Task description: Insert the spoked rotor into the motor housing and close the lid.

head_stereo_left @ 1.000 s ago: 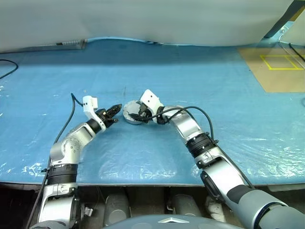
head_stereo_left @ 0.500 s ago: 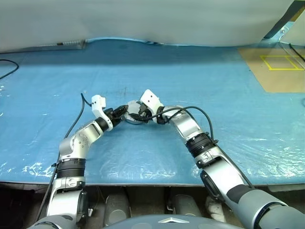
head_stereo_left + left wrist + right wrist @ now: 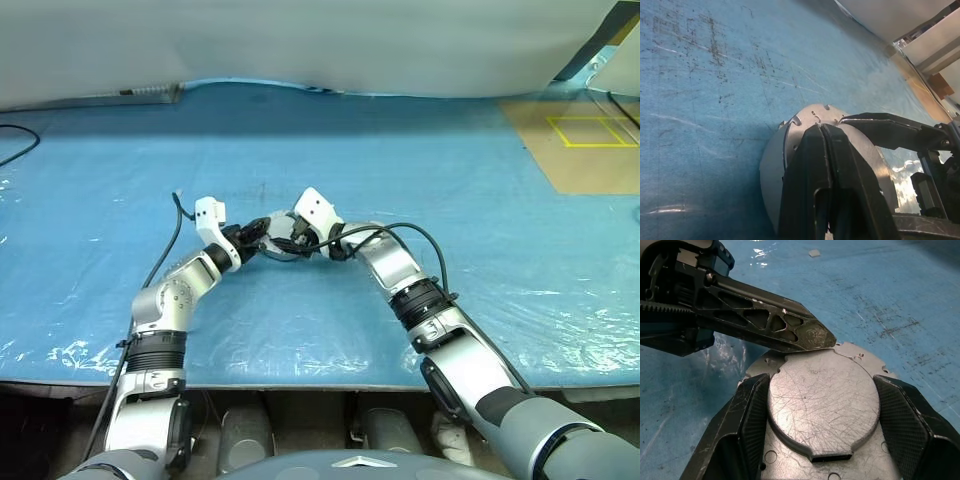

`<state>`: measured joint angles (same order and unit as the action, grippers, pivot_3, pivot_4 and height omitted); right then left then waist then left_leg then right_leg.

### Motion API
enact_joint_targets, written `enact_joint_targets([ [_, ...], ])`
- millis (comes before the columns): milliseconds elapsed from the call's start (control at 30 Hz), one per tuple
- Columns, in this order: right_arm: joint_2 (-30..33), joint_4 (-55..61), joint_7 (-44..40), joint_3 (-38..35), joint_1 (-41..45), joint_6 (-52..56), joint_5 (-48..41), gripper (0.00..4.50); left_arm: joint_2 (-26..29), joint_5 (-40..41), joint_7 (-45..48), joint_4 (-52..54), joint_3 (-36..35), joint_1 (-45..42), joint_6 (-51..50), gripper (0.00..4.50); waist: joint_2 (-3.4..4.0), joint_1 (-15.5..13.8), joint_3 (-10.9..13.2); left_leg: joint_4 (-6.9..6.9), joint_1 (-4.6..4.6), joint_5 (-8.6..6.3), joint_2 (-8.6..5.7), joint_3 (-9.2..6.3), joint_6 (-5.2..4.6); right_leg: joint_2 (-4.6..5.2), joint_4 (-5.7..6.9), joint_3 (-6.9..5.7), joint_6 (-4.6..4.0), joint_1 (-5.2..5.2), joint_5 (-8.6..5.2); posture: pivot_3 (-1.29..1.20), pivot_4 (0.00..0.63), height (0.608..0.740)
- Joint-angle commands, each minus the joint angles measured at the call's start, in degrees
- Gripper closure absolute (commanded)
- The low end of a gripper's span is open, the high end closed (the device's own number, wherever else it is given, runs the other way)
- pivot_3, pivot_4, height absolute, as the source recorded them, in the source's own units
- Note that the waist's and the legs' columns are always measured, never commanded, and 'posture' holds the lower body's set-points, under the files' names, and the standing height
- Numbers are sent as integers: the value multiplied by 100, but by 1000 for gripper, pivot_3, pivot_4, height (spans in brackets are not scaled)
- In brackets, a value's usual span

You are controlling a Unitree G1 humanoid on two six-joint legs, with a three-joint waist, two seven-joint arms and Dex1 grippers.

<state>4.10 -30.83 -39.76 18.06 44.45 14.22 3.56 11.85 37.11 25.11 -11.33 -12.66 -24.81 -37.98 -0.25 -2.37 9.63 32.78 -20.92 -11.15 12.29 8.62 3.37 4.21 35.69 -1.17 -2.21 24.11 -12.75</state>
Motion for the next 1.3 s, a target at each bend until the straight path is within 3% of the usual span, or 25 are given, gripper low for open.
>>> enact_joint_targets([
  [33,54,-94,50,82,-39,93,147,1554,-23,-33,-126,-84,-84,26,-62,4500,0,0,0,0,0,0,0,0,0,0,0,0,0,0,0,0,150,740],
  [833,26,38,-86,1,-87,262,-47,1554,314,-455,399,161,484,305,-311,4500,5,3,-3,-31,6,0,-5,1,0,0,-26,0,1,-2,-1,0,150,740],
  [900,1,80,-79,-100,-75,375,-149,790,328,-480,412,145,478,293,-297,4500,5,3,-3,-37,7,0,-5,1,0,0,-32,0,1,-2,-1,0,150,740],
  [1000,-26,196,22,-341,-39,543,-327,23,347,-524,442,139,503,278,-265,4500,6,-5,-4,-48,5,0,-7,2,1,0,-45,-1,1,-2,-1,0,150,740],
  [1300,30,796,387,-1690,186,1735,-1440,23,312,-613,487,183,538,278,-174,4500,6,-40,-3,-60,-13,2,-16,-1,1,3,-80,-10,2,-3,1,0,150,740],
])
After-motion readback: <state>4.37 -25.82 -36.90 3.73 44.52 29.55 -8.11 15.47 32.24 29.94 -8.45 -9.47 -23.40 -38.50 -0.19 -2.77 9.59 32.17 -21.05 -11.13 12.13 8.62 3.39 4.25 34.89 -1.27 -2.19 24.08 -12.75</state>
